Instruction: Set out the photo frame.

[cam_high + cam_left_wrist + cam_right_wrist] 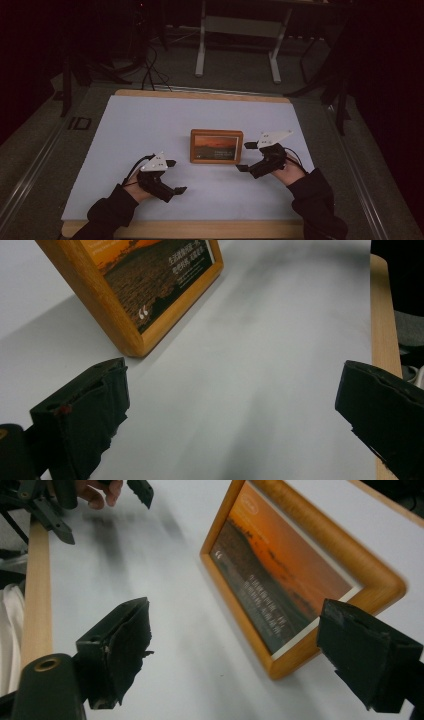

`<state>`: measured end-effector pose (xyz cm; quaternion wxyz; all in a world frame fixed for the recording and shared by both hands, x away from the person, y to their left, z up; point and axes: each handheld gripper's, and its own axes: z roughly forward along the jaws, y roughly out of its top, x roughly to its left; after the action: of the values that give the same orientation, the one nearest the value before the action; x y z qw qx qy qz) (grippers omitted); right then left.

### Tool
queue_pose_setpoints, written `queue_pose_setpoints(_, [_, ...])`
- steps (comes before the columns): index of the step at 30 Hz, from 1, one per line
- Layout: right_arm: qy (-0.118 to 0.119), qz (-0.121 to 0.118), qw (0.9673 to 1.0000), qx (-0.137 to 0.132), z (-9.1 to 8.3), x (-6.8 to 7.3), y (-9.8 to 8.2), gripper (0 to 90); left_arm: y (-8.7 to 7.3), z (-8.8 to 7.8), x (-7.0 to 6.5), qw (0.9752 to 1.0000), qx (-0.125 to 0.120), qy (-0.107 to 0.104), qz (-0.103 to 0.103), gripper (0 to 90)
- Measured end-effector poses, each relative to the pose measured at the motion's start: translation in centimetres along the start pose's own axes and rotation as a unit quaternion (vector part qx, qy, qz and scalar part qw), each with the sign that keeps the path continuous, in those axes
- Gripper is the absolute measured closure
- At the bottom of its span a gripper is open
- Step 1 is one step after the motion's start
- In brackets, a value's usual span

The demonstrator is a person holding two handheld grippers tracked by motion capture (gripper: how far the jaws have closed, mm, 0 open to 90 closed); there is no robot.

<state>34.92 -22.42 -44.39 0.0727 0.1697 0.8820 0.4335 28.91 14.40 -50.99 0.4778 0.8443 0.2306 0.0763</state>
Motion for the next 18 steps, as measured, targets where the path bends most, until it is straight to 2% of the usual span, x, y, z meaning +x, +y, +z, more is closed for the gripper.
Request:
queue_pose_setpoints(10, [0.009,0.015,0.9997,-0.014,1.2,1.5,-2.8,14.1,0.0,-0.1,0.0,1.0,0.0,0.0,0.002,1.2])
queue_pose_setpoints(18, [0.012,0.01,0.9996,-0.022,2.0,2.5,-4.3,14.1,-0.1,-0.1,-0.1,1.0,0.003,0.002,0.004,1.2])
